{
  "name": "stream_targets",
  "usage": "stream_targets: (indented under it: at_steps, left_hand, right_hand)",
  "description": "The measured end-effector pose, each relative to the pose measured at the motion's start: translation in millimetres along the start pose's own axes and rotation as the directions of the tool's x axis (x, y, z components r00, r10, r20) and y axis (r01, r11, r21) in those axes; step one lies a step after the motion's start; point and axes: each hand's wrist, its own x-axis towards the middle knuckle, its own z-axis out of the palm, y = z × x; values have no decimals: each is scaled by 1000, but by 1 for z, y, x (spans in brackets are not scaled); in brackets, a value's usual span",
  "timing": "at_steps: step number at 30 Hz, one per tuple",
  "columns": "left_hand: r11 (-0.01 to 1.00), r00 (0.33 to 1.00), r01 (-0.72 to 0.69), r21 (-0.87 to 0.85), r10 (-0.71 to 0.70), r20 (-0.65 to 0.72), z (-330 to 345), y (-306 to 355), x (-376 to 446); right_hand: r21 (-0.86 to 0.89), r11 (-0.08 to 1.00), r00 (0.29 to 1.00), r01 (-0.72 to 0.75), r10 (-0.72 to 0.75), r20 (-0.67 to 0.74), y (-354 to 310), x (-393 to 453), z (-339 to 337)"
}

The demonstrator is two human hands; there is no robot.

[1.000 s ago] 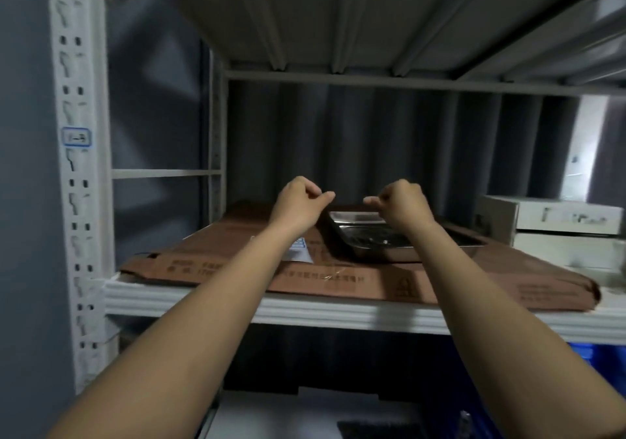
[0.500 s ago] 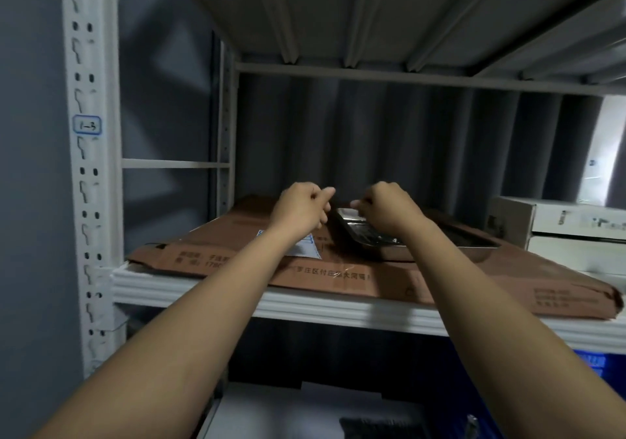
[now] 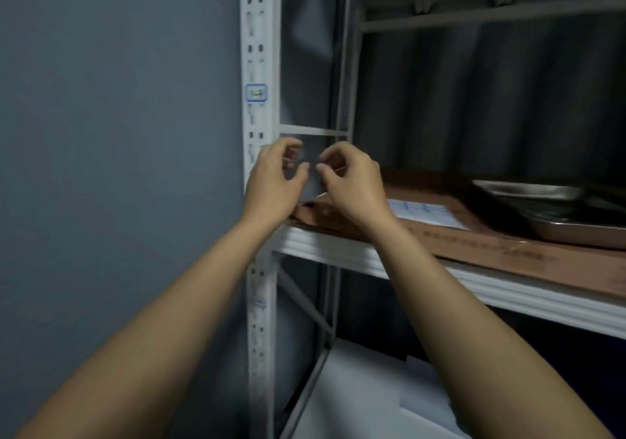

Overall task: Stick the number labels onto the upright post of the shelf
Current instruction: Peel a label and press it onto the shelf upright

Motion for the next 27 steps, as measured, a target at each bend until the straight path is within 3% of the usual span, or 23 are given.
stream_targets:
  at_steps: [4,7,9,11,14,16,19,23,27]
  left_hand:
    - [992,989,108,72,-99,-113,-36,-43,-15]
    - [990,994,74,124,-62,-94,-50,-70,-34]
    - [983,996,69,169,-59,-65,-50,-88,-51]
    - [977,994,108,183,-104,-33,-47,-102,-70]
    - [966,982,186,181,-189,4,-38,-124,-101]
    - [958,971,227,177,-236,29,-30,-138,-121]
    - [937,947,300,178,-315,63,-20,-154,-146]
    - [916,928,350,196,-367,61,-5,-175,-170]
    - [930,942,326,168,-334,23,7,-188,-185]
  right_hand:
    - [85,996,1000,27,-27,0,2,-22,58]
    - [54,982,984,180,-179,-13,9,-53,88]
    - [-9,958,958,286,-286,39,16,-78,106]
    - [-42,952,946,305,-297,126,29,-105,122]
    - [-30,999,972,20,-13,234,54,-139,140]
    - [-45,978,945,-204,209,250,70,-152,146]
    - [85,902,887,-422,392,246,86,-159,152]
    - [198,885,860,-421,321,396,100,-155,162]
    - [153,919,891,-362,293,347,105,-160,171]
